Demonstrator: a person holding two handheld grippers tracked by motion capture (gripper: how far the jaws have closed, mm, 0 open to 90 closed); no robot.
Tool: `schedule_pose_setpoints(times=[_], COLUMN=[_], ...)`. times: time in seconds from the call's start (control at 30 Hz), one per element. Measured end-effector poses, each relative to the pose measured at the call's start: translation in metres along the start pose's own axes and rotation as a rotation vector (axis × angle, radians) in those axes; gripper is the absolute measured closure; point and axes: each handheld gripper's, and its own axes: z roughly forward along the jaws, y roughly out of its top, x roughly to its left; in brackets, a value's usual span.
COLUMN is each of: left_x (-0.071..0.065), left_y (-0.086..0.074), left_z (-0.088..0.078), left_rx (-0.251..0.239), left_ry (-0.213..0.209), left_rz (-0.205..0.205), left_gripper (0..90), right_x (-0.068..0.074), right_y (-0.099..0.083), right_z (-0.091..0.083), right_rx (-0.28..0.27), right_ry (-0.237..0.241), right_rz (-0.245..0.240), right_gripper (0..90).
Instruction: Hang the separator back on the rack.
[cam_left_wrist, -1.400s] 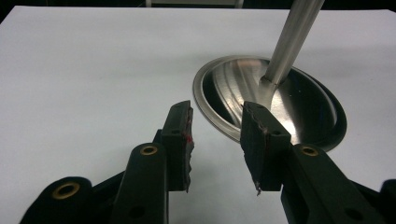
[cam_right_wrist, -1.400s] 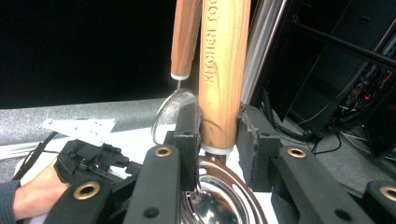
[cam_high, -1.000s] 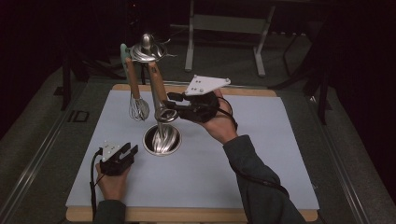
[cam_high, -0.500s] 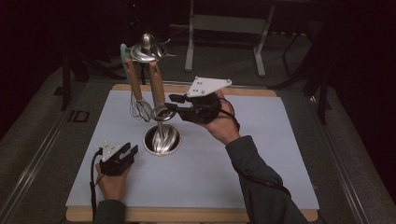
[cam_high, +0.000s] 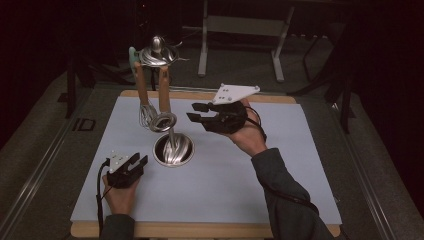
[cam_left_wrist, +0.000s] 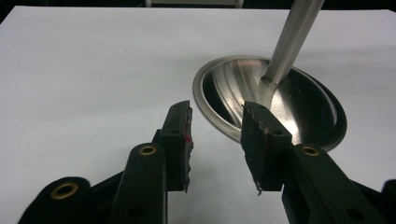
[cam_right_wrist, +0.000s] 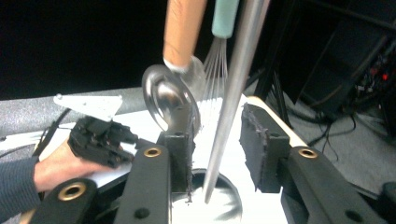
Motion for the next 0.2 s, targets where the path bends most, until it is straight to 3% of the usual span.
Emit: schedule_pose_setpoints(times=[0.2], left_x=[0.000], left_y=[0.000], left_z=[0.000], left_rx=[0.000], left_ry=[0.001], left_rz=[-0.001], left_gripper=[63.3], right_x=[-0.012], right_y=[-0.025], right_z=[-0.009], right_rx=[0.057], right_ry=[-0.013], right_rz=[0.058], right_gripper=[50.6])
